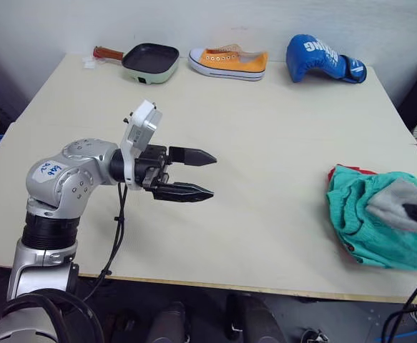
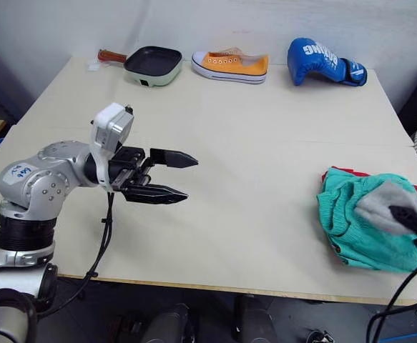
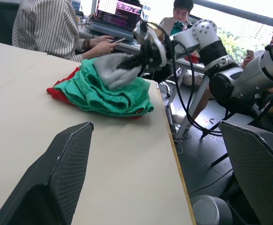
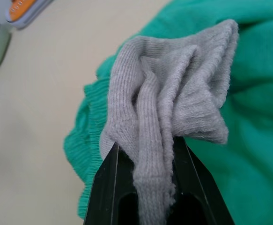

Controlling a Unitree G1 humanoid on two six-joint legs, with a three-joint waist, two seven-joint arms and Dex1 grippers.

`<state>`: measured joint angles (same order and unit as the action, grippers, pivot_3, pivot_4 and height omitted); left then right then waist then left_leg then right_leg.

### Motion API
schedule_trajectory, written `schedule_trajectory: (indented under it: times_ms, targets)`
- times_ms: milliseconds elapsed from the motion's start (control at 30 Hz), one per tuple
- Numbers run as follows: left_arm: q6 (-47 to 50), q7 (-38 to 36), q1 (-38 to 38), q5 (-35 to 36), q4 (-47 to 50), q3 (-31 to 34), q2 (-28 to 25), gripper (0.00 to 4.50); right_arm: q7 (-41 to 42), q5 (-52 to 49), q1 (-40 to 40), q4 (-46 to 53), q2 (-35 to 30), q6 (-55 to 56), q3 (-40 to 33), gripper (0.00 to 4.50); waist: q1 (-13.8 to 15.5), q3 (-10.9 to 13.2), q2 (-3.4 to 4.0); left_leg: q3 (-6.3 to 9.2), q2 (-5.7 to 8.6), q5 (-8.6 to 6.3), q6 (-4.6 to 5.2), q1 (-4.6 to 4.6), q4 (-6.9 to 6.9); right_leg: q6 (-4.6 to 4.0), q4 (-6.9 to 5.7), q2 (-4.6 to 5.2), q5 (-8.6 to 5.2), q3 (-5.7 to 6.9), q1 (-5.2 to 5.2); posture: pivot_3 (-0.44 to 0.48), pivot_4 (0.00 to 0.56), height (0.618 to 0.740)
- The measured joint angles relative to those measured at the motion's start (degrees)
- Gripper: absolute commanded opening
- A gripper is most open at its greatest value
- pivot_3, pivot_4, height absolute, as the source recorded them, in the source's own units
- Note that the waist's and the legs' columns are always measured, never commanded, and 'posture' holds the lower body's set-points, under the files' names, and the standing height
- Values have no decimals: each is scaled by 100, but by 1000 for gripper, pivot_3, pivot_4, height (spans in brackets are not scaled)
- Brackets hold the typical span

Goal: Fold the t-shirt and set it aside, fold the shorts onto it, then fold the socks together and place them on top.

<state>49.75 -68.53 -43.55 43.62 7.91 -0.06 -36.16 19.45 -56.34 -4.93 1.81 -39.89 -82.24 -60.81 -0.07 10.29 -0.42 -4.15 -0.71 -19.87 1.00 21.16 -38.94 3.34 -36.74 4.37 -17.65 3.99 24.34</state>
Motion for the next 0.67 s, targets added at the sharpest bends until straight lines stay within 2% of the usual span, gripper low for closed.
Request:
schedule_trajectory:
  times_ms: [33,100,133,233,367,467,567,667]
  targets:
    - [-15,11,-18,-12,-3,-28,2,4500,32,258,12,-232,139,429,286,192,-4,0,0,-2,1,0,0,-1,-1,2,0,0,1,-1,0,0,150,740]
    - [-20,19,-71,-22,-11,-103,17,4500,72,735,-69,-762,306,1289,705,906,-10,-1,2,-7,5,0,0,-2,-5,5,-1,1,3,-7,1,0,150,740]
    - [-10,22,-85,-22,-14,-103,11,4500,149,789,-89,-888,290,1498,761,1098,-13,-2,3,-12,5,0,0,-8,-5,5,-3,0,3,-12,-1,0,150,740]
    - [192,-6,-83,13,-51,-101,-156,4500,678,778,269,-979,6,1700,786,2177,-5,-1,4,-11,4,0,0,-6,-3,5,-3,0,3,-12,0,0,150,740]
    - [475,-334,241,128,-50,-54,-787,4500,2215,964,1574,-967,-1008,2272,720,3444,47,3,33,-11,8,-1,3,-2,13,7,16,-3,2,-12,5,0,150,740]
    - [599,-556,383,220,-68,8,-1154,4500,3643,1552,2831,-1228,-1892,3251,452,4396,48,9,13,-13,7,-4,7,-8,10,12,26,-9,4,-13,-6,0,150,740]
    - [622,-736,378,278,-228,209,-1491,4500,4909,2254,3551,-1941,-2593,4536,-50,4457,-6,9,-4,-17,5,-7,11,-15,3,22,30,-14,10,-23,-16,0,150,740]
    - [716,-971,350,386,-567,497,-1928,4500,6070,2778,3944,-2762,-3307,5565,-691,4457,-55,12,-8,-27,1,-7,9,-37,14,20,29,-18,9,-29,-22,0,150,740]
